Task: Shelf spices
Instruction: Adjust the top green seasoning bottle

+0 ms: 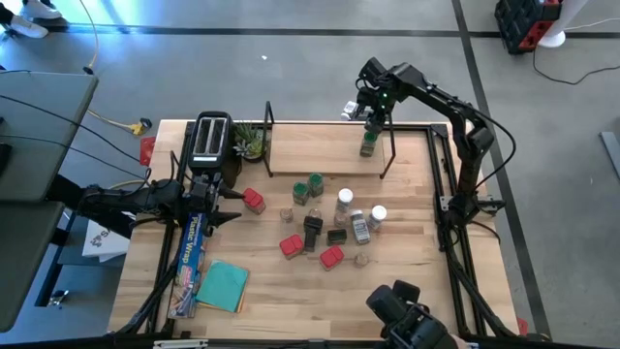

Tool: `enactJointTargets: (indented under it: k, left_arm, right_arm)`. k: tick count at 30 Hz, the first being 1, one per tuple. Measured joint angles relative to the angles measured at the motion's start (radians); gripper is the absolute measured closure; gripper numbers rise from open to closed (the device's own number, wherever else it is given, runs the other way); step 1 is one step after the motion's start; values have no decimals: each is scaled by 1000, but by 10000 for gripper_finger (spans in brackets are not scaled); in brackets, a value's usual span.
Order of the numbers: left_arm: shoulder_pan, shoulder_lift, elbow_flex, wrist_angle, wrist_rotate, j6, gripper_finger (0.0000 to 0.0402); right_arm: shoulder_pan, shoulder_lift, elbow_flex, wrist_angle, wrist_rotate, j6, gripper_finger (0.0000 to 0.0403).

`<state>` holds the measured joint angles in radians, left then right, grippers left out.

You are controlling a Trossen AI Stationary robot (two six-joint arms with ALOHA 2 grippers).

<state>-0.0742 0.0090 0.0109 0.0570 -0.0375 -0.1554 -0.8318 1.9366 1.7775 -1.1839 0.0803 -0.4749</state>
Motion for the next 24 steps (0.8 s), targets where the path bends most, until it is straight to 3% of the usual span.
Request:
enactJointTargets:
  k: [24]
  left_arm:
    - [0,0,0,0,0,1,133]
  right_arm:
    - [28,0,3,32,-32,104,203]
